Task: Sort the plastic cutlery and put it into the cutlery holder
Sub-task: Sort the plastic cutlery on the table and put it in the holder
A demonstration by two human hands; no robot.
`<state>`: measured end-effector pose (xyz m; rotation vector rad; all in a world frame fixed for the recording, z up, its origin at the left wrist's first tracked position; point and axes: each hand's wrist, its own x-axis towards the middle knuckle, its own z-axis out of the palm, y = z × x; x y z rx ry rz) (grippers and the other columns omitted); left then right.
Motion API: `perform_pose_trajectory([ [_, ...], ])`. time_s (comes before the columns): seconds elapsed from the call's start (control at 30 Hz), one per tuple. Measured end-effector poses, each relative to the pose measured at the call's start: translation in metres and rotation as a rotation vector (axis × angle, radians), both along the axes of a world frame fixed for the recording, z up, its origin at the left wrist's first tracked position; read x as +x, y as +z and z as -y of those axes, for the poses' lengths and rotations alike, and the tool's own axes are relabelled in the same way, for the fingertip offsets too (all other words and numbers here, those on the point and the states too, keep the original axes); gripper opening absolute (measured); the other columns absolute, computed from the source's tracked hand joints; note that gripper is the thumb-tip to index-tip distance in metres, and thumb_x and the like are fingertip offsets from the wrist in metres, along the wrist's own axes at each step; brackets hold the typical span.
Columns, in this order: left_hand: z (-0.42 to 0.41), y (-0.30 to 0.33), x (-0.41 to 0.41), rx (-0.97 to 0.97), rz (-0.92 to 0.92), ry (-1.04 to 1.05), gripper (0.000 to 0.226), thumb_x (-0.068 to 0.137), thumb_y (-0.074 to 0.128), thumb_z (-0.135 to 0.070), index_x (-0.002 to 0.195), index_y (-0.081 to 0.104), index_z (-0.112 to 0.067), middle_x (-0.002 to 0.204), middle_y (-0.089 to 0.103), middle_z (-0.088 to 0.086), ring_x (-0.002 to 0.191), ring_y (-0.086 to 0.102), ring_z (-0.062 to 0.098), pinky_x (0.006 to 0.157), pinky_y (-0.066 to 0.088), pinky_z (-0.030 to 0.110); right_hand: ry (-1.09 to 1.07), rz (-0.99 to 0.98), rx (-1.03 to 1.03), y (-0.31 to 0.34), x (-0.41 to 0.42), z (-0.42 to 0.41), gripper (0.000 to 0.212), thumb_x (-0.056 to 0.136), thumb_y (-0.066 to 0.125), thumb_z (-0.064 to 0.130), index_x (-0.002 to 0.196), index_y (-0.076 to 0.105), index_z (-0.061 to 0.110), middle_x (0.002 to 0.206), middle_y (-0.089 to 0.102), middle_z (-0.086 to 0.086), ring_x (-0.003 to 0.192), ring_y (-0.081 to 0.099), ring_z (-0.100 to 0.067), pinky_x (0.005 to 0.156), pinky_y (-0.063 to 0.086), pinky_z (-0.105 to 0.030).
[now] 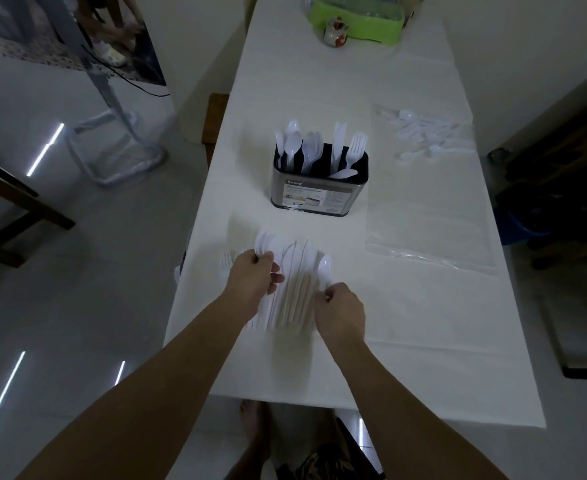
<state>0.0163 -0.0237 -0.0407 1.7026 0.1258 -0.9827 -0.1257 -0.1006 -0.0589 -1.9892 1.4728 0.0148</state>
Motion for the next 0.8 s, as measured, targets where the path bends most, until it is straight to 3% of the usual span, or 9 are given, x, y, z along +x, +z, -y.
perform_pose_trajectory([
  [0.13,-0.008,0.002,0.004,-0.004,-0.019,0.009,0.015,0.094,0.052,-0.008,0.103,0.061,-0.001,0.086,0.062,0.013,0.067,0.067,0.017,0.06,0.051,0.03,-0.02,-0.161,0.043,-0.018,-0.004,0.005,0.025,0.09,0.059,0.036,0.092,0.063,0.011,0.084,0.068,-0.003,0.075,0.061,-0.022,0.059,0.039,-0.023],
  [0.33,-0.014,0.002,0.005,-0.03,-0.023,0.007,0.017,0.094,0.054,-0.005,0.108,0.062,-0.005,0.09,0.065,0.011,0.067,0.064,0.017,0.06,0.052,0.029,-0.028,-0.14,0.128,-0.014,0.001,0.009,0.018,0.08,0.056,0.02,0.066,0.062,0.011,0.056,0.056,0.0,0.051,0.054,-0.017,0.043,0.031,-0.019],
  [0.47,-0.015,0.002,0.005,-0.048,-0.044,0.01,0.017,0.094,0.053,-0.006,0.108,0.063,-0.008,0.095,0.069,0.01,0.072,0.065,0.02,0.068,0.053,0.033,-0.071,-0.084,0.19,-0.011,0.0,0.009,0.02,0.076,0.055,0.021,0.059,0.062,0.012,0.055,0.062,-0.003,0.053,0.062,-0.022,0.048,0.044,-0.023],
  [0.57,-0.015,0.001,0.004,-0.06,-0.062,0.017,0.017,0.094,0.053,-0.006,0.107,0.063,-0.009,0.096,0.07,0.011,0.073,0.065,0.021,0.07,0.052,0.034,-0.117,-0.045,0.213,-0.011,-0.002,0.009,0.02,0.077,0.052,0.016,0.058,0.056,0.014,0.056,0.059,-0.004,0.058,0.067,-0.028,0.056,0.055,-0.033],
  [0.73,-0.015,0.003,0.001,-0.069,-0.083,0.032,0.013,0.096,0.053,-0.007,0.104,0.063,-0.01,0.095,0.069,0.011,0.072,0.064,0.02,0.07,0.052,0.034,-0.147,-0.023,0.225,-0.01,-0.005,0.01,0.026,0.081,0.05,0.014,0.055,0.047,0.016,0.051,0.052,-0.002,0.058,0.069,-0.029,0.049,0.042,-0.024],
  [0.8,-0.014,0.003,0.001,-0.074,-0.088,0.036,0.013,0.096,0.052,-0.007,0.103,0.063,-0.01,0.094,0.069,0.01,0.071,0.063,0.02,0.069,0.052,0.034,-0.158,-0.01,0.227,-0.01,-0.005,0.009,0.024,0.081,0.05,0.015,0.057,0.049,0.015,0.051,0.054,-0.002,0.057,0.07,-0.028,0.05,0.044,-0.025],
])
